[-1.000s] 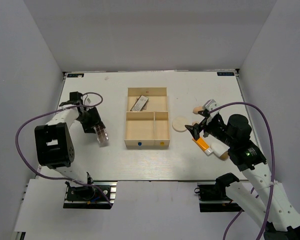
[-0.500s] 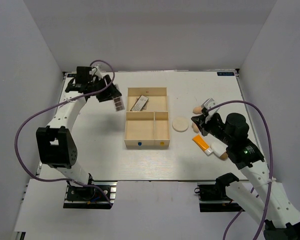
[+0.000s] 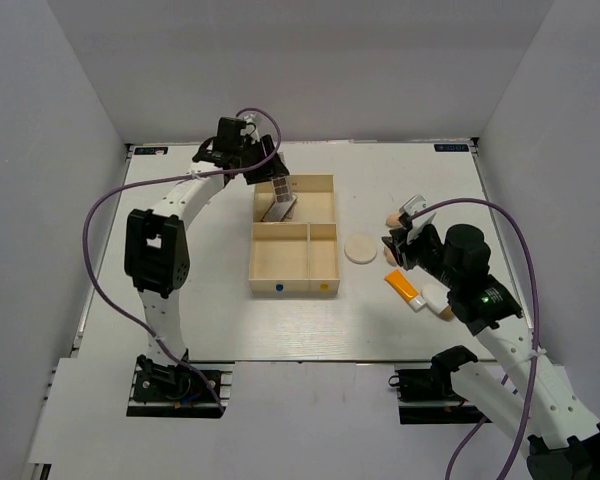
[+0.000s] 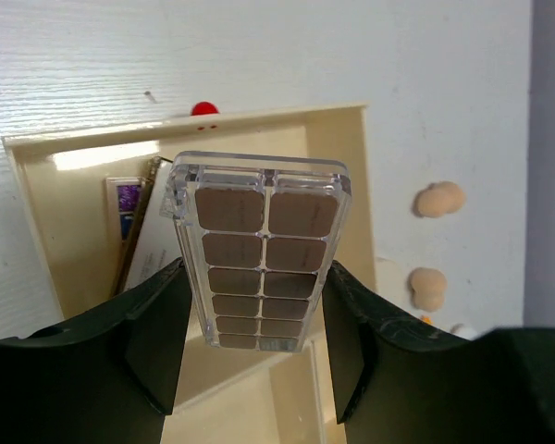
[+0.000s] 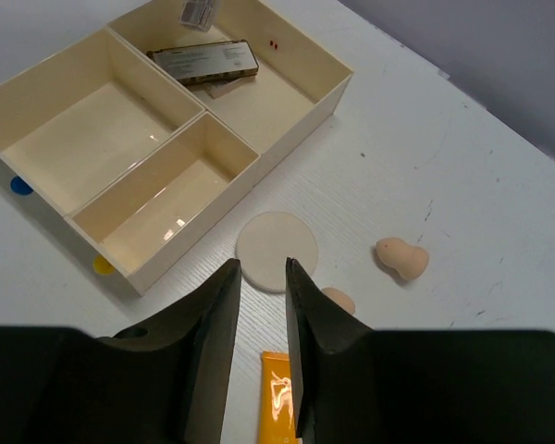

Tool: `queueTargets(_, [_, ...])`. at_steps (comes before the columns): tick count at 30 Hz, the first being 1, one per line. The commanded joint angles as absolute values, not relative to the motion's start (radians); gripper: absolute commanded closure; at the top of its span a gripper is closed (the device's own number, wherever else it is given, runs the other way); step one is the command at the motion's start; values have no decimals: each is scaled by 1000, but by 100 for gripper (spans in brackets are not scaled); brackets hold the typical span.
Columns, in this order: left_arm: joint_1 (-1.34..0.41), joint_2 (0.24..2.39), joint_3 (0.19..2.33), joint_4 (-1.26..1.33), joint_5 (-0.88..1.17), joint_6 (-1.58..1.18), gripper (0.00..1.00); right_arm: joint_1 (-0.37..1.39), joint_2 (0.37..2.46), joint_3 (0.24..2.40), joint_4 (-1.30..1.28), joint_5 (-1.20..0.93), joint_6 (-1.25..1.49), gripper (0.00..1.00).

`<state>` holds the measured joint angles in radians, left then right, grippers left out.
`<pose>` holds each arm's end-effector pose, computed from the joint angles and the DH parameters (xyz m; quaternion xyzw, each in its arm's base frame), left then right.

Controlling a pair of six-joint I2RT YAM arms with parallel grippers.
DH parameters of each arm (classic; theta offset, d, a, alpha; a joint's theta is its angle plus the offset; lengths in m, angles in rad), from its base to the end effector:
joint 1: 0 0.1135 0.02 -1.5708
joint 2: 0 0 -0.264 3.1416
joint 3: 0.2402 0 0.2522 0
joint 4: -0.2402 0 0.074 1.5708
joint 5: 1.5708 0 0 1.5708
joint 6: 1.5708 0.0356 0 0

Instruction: Organize the makeup

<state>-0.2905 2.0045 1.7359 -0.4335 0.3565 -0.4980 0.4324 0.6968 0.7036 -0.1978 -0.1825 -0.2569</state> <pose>0.4420 -0.1451 0.2766 -0.0182 0.8957 -0.3076 0.3206 0.1508 0.0767 0.3239 -0.3141 0.7033 0.1256 0.6252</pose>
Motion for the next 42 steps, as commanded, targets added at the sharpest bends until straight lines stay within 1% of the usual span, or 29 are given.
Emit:
queueTargets(1, [-304,2019,1816,-429,246,-500,85,431,706,695,-132,-149,-268,66])
queueTargets(2, [-313,2051,1854,-439,232,-497,84,426,707,696,-132,-146,-270,66])
queueTargets(3, [-324,2069,1873,-448,213,-491,78,426,712,695,-130,-144,-271,64])
queueTargets(5, [-334,2111,1920,-482,201,-479,70,426,715,693,-129,-138,-272,60])
queueTargets(6, [-334,2118,1925,-483,199,-474,59,428,719,693,-127,-137,-275,59])
queueTargets(8, [-345,2132,1927,-489,201,-462,49,423,722,689,-123,-130,-278,52])
queueTargets(9, [-354,2137,1934,-505,199,-456,40,428,727,690,-124,-127,-278,50])
queueTargets(10, [-354,2143,1942,-520,193,-450,37,426,732,690,-121,-123,-281,48])
queueTargets(11, [-354,2148,1957,-529,189,-439,35,425,735,690,-121,-124,-284,39])
queueTargets(12, [-354,2148,1960,-549,181,-433,32,428,745,689,-121,-123,-288,35])
queueTargets(14, [-354,2140,1962,-558,170,-422,30,429,761,695,-121,-118,-291,28])
queueTargets(16, [-354,2117,1959,-569,161,-419,27,430,784,698,-123,-115,-296,26])
queueTargets(24, [-354,2014,1939,-613,195,-407,20,429,831,704,-109,-80,-301,26])
queueTargets(27, [-354,1922,1889,-609,215,-408,20,431,900,719,-103,-31,-305,30])
queueTargets(28, [-354,1851,1838,-601,224,-405,20,431,929,730,-106,-19,-310,32])
queueTargets(29, [-354,1814,1810,-592,235,-406,20,428,990,753,-110,-12,-316,37])
queueTargets(30, [-354,1772,1775,-583,239,-408,20,429,1023,764,-115,-5,-318,39])
queueTargets(31, [-354,1678,1690,-571,241,-410,19,430,1055,776,-123,29,-316,44])
queueTargets(33, [-354,1571,1581,-513,245,-410,18,425,1136,808,-130,54,-302,47])
queueTargets(34, [-354,1477,1478,-500,244,-399,17,428,1187,819,-136,60,-292,51])
queueTargets(35, [-354,1432,1436,-485,242,-391,17,420,1212,833,-146,60,-288,53])
queueTargets(38, [-354,1308,1304,-491,221,-339,16,404,1324,920,-213,81,-273,56])
queueTargets(39, [-354,1274,1270,-485,172,-339,16,393,1348,964,-228,83,-267,56])
queueTargets(40, [-363,1206,1234,-435,175,-339,16,390,1389,983,-245,83,-262,56])
queueTargets(42, [-364,1146,1142,-397,213,-350,16,374,1426,1017,-268,81,-253,55])
